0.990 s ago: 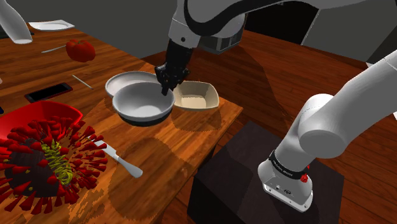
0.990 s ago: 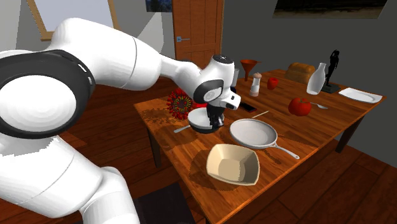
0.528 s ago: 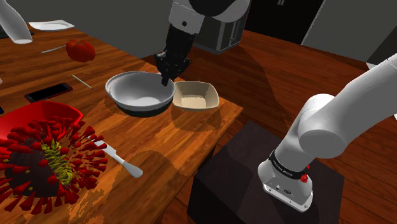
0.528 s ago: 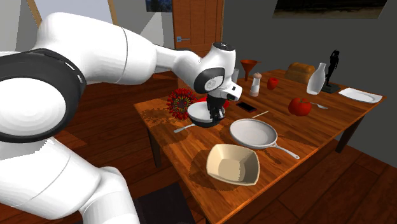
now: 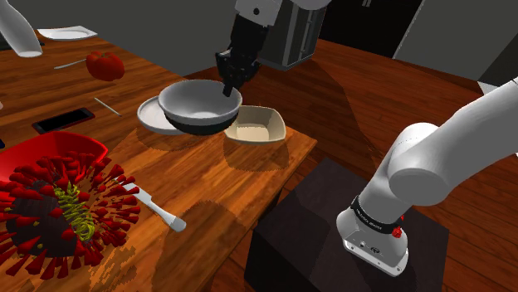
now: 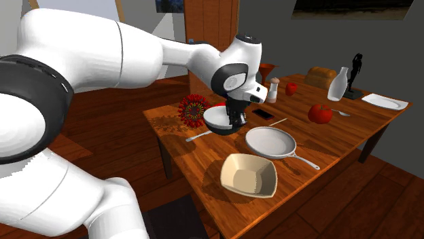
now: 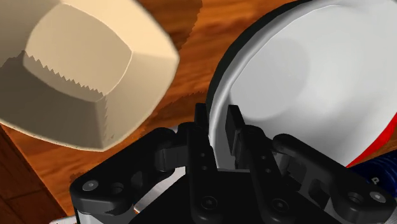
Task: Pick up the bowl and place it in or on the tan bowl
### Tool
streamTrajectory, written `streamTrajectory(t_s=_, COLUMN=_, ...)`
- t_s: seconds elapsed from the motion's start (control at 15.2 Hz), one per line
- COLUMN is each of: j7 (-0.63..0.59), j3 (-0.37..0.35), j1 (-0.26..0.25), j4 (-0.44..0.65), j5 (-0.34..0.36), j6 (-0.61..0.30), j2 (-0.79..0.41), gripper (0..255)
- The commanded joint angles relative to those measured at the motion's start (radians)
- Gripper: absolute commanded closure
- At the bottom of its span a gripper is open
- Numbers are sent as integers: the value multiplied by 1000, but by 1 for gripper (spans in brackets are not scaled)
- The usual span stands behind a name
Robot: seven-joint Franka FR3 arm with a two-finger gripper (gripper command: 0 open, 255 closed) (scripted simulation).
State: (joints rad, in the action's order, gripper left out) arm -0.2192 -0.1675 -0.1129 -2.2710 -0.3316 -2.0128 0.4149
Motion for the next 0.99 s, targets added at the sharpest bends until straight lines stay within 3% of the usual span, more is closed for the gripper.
streamTrajectory(t_s=0.0, j7=46, j3=38, j1=17, j4=-6, j5=8, j6=25, j2=18, gripper=255)
streamTrajectory(t_s=0.92, j7=347, j3=295, j1=140, j4=73, j5=98, j6=200, j2=29, gripper=255)
